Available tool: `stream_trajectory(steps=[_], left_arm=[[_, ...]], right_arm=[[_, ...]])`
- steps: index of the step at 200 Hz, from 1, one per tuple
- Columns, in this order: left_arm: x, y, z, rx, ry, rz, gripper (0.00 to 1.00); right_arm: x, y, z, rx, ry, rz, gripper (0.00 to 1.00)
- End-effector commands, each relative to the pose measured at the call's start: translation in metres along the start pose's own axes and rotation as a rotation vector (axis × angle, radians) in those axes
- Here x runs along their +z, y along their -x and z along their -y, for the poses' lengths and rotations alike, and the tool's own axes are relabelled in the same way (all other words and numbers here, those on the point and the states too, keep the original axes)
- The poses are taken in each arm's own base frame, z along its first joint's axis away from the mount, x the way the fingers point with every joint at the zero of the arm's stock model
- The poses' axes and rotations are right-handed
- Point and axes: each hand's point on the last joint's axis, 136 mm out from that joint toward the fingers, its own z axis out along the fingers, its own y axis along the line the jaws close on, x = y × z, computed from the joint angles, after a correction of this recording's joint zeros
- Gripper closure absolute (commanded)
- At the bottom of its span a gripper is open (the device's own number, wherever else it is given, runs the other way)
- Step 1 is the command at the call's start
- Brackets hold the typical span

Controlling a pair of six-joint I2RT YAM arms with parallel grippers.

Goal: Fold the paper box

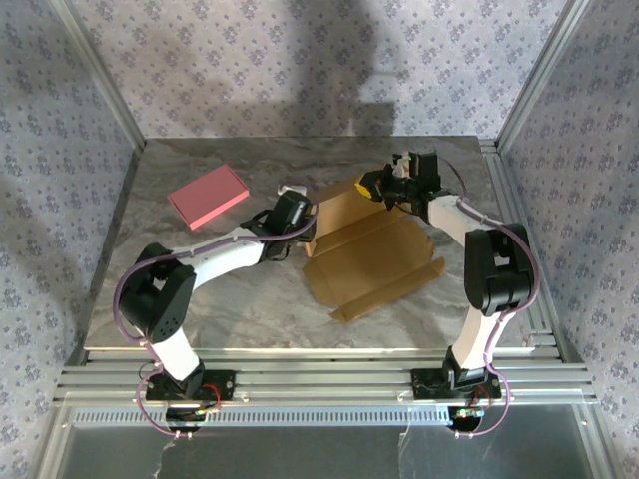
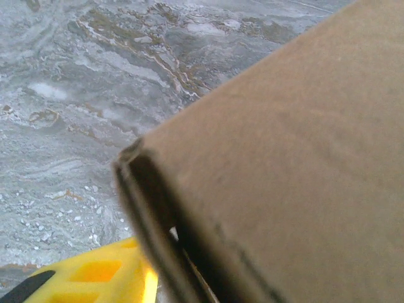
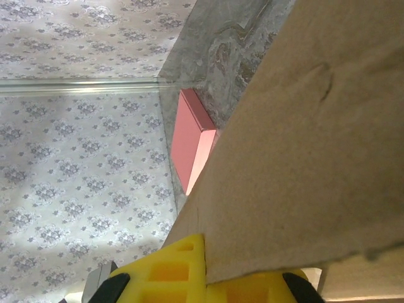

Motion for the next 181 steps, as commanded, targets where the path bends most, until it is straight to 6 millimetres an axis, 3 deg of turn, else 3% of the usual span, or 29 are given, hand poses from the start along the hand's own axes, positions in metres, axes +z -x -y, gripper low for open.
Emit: stream_trajectory(steps=[1,34,65,97,119,135,181], left_arm=[[0.001,0.009,-0.012,-0.002,0.131,0.032,0.59],[0.001,0.010,-0.019,0.004,0.245,0.043,0.66],[0.000,0.005,-0.036,0.007,0.409,0.027,1.00],[0.005,-0.004,-0.035,-0.008,0.408,0.009,0.99],[0.008,-0.011,-0.034,-0.019,0.392,-0.004,0.77],[0.012,-0.015,-0.033,-0.021,0.377,-0.003,0.69],[0.024,-0.025,-0.035,-0.003,0.394,-0.021,0.67]], right_arm=[[-0.002,-0.019,-0.004,0.002,0.021,-0.046,1.00],[0.000,-0.026,-0.005,-0.027,0.048,-0.032,1.00],[-0.001,-0.029,-0.003,-0.031,0.049,-0.014,1.00],[-0.002,-0.027,0.001,-0.020,0.033,-0.010,1.00],[0.000,-0.026,0.000,-0.013,0.031,-0.013,1.00],[0.001,-0.025,-0.002,-0.010,0.031,-0.014,1.00],[0.002,-0.020,-0.003,0.016,0.025,0.004,1.00]])
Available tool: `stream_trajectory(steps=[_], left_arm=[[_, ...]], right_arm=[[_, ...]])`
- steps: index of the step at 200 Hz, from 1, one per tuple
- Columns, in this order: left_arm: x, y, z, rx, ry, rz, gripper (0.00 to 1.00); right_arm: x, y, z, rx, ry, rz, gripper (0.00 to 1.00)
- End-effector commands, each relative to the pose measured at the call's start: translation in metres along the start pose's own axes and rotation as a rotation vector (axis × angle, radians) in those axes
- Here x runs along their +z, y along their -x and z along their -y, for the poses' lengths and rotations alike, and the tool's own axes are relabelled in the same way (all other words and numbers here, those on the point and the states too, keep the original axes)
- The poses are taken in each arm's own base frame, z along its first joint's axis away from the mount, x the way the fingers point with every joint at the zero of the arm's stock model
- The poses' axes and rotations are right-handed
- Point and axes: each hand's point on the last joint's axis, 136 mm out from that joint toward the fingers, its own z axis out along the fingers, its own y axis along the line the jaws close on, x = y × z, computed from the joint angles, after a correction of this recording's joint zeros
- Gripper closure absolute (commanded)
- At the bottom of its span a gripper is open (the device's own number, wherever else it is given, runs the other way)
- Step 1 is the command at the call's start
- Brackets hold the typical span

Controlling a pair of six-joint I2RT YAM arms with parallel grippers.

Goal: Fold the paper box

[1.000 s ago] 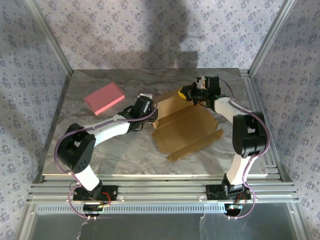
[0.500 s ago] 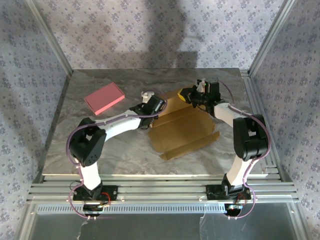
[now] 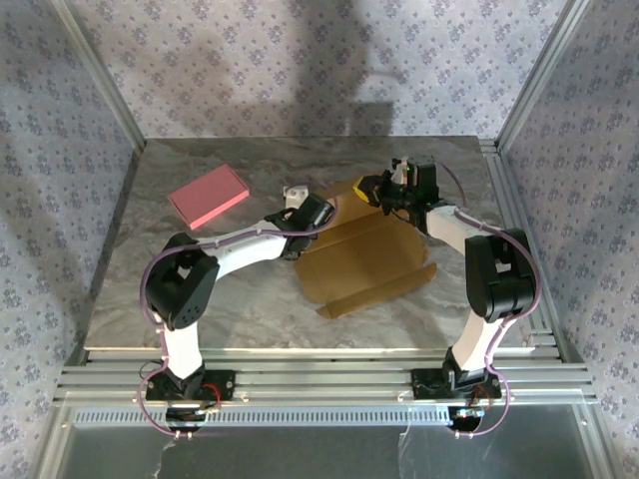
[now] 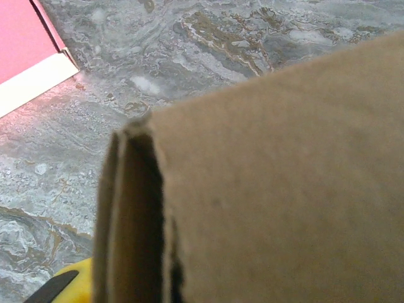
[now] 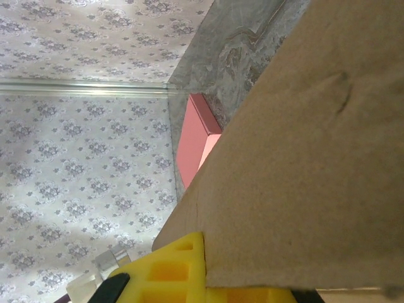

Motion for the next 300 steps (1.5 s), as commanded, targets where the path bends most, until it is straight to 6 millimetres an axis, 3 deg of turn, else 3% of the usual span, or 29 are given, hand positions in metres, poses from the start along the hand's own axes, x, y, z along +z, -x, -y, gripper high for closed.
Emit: stream_trajectory(steps=[1,46,89,149,159,172,187,190,205,237,300], left_arm=[[0.017,-0.023,-0.008,0.049,0.056,-0.040,0.67],[0.027,-0.035,-0.015,0.069,0.125,-0.067,0.73],[0.033,-0.036,-0.026,0.084,0.231,-0.073,1.00],[0.033,-0.025,-0.040,0.085,0.310,-0.056,1.00],[0.032,-0.022,-0.042,0.087,0.306,-0.055,1.00],[0.029,-0.016,-0.044,0.100,0.289,-0.038,1.00],[0.024,-0.010,-0.044,0.134,0.258,-0.010,1.00],[0.023,-0.007,-0.044,0.137,0.253,-0.003,1.00],[0.017,0.002,-0.047,0.159,0.233,0.024,1.00],[0.010,0.020,-0.062,0.148,0.189,0.058,1.00],[0.004,0.062,-0.087,-0.071,-0.038,0.061,1.00]], right_arm=[[0.002,-0.010,-0.001,0.046,-0.013,-0.045,1.00],[0.002,-0.007,-0.009,0.055,-0.009,-0.035,1.00],[-0.001,-0.005,-0.015,0.061,-0.012,-0.020,1.00],[-0.014,0.000,-0.023,0.080,-0.066,0.051,0.99],[-0.021,0.002,-0.029,0.071,-0.076,0.079,0.91],[-0.030,0.005,-0.036,0.057,-0.095,0.116,0.72],[-0.045,0.007,-0.047,0.016,-0.113,0.154,0.57],[-0.050,0.012,-0.062,-0.009,-0.097,0.175,0.55],[-0.070,0.016,-0.082,-0.069,-0.105,0.223,0.47],[-0.113,0.023,-0.107,-0.150,-0.134,0.324,0.42],[-0.174,0.032,-0.106,-0.173,-0.228,0.487,0.46]])
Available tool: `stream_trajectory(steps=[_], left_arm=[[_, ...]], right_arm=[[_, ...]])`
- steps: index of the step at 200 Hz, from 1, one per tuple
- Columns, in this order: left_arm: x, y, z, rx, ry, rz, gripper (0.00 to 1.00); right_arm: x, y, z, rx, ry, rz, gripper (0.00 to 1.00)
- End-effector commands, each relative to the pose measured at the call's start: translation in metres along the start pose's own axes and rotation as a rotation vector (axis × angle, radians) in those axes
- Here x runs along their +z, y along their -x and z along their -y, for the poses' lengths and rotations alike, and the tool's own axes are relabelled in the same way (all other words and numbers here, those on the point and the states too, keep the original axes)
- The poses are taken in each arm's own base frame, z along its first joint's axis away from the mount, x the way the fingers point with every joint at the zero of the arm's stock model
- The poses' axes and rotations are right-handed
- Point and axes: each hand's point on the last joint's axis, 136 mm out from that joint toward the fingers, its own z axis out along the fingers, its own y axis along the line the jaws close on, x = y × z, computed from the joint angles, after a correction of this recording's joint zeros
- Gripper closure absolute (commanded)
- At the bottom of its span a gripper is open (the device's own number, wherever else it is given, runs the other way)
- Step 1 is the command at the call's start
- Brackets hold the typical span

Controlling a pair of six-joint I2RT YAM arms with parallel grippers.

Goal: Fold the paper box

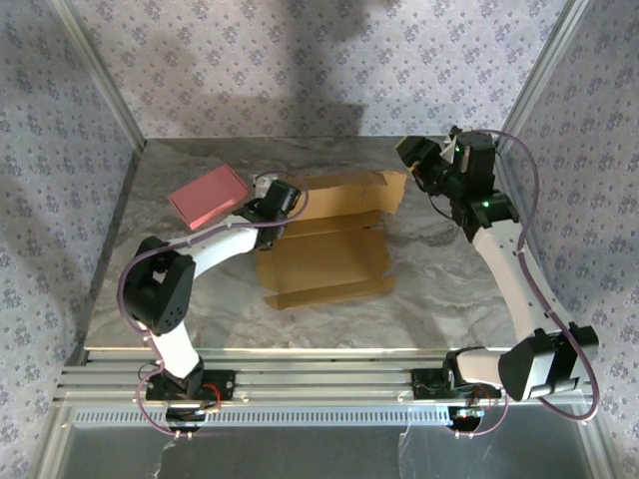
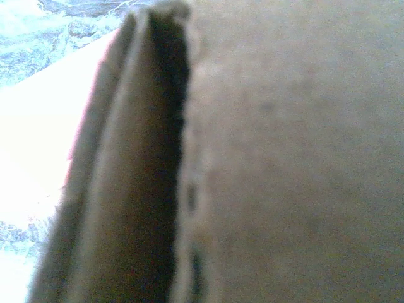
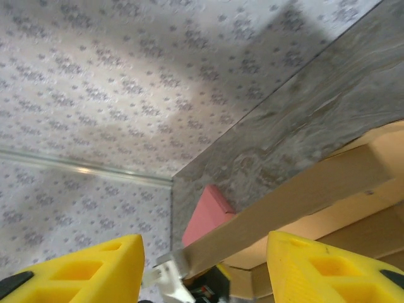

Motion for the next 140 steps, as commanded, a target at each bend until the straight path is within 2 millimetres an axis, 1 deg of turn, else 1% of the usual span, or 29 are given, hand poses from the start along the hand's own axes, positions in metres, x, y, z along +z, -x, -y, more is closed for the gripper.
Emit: stream_trajectory(steps=[1,22,38,59,73,82,88,94,112,140], left_arm=[[-0.007,0.024,-0.006,-0.088,-0.135,0.006,1.00],[-0.008,0.041,-0.008,-0.206,-0.283,-0.017,1.00],[-0.009,0.052,-0.008,-0.262,-0.382,-0.036,1.00],[-0.013,0.059,-0.004,-0.270,-0.477,-0.057,1.00],[-0.016,0.062,-0.001,-0.288,-0.538,-0.075,1.00],[-0.019,0.063,0.002,-0.290,-0.569,-0.079,1.00],[-0.022,0.065,0.003,-0.290,-0.585,-0.078,1.00],[-0.024,0.066,0.005,-0.288,-0.599,-0.082,1.00],[-0.029,0.068,0.011,-0.286,-0.638,-0.090,1.00],[-0.033,0.068,0.011,-0.284,-0.647,-0.102,1.00]], right_arm=[[-0.015,0.006,0.018,-0.031,-0.103,0.047,0.46],[-0.028,0.010,0.021,-0.035,-0.152,0.077,0.46],[-0.037,0.011,0.030,-0.010,-0.207,0.103,0.46],[-0.045,0.012,0.042,0.057,-0.271,0.128,0.46],[-0.048,0.010,0.045,0.098,-0.304,0.142,0.48],[-0.050,0.009,0.041,0.101,-0.310,0.147,0.48],[-0.051,0.011,0.035,0.090,-0.308,0.158,0.49],[-0.054,0.008,0.035,0.081,-0.335,0.155,0.49],[-0.057,0.008,0.021,0.040,-0.360,0.166,0.49],[-0.051,-0.001,0.005,-0.005,-0.391,0.133,0.49]])
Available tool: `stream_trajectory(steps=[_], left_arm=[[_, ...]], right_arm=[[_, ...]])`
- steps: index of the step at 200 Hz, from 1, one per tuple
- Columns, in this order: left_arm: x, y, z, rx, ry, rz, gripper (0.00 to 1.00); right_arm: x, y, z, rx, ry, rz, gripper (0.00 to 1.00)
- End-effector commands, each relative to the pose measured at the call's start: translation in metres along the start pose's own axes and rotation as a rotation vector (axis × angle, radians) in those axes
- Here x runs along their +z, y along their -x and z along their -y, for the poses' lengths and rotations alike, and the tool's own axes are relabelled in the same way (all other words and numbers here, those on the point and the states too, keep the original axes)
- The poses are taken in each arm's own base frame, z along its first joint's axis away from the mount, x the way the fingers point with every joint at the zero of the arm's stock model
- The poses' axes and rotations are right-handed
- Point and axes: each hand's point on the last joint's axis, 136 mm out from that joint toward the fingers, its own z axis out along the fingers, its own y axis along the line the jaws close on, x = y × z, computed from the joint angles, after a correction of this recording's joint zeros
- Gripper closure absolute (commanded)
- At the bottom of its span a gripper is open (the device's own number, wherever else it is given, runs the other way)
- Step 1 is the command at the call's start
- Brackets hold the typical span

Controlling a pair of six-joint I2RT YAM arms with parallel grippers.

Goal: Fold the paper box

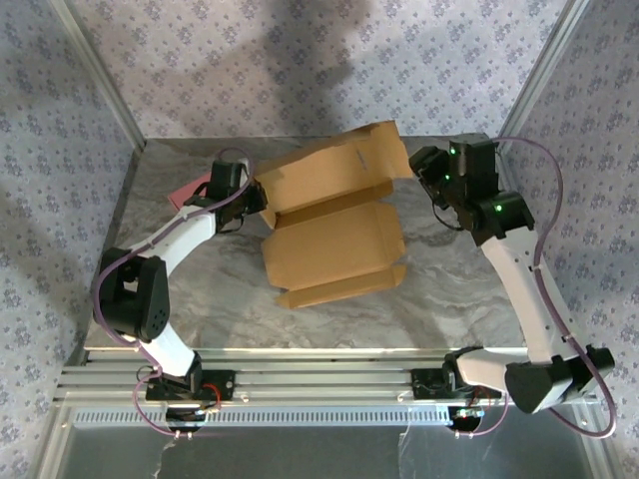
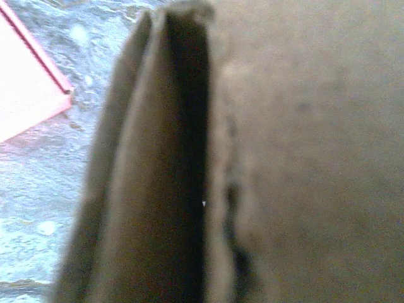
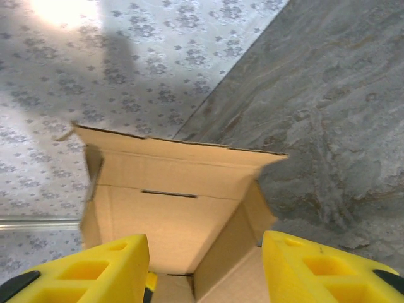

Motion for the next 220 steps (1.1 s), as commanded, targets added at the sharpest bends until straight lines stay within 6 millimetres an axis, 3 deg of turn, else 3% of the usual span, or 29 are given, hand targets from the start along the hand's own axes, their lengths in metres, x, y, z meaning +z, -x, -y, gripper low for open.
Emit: stream_trajectory(steps=[1,36,83,110,149,220], left_arm=[[-0.022,0.030,0.031,0.001,-0.111,0.061,1.00],[-0.029,0.028,0.032,0.008,-0.096,0.051,1.00],[-0.038,0.019,0.030,0.113,0.053,0.049,1.00],[-0.044,0.019,0.034,0.158,0.103,0.068,1.00],[-0.048,0.018,0.045,0.213,0.111,0.076,1.00],[-0.047,0.017,0.056,0.266,0.110,0.062,1.00]], right_arm=[[-0.002,-0.002,0.002,-0.031,-0.093,0.020,0.49],[0.001,-0.010,-0.023,-0.063,-0.059,0.025,0.49],[0.002,0.000,-0.058,-0.071,-0.005,0.040,0.50],[0.018,-0.004,-0.069,-0.067,0.016,-0.002,0.51],[0.048,-0.015,-0.060,-0.061,-0.026,-0.120,0.51],[0.068,-0.041,-0.032,-0.016,-0.072,-0.234,0.53]])
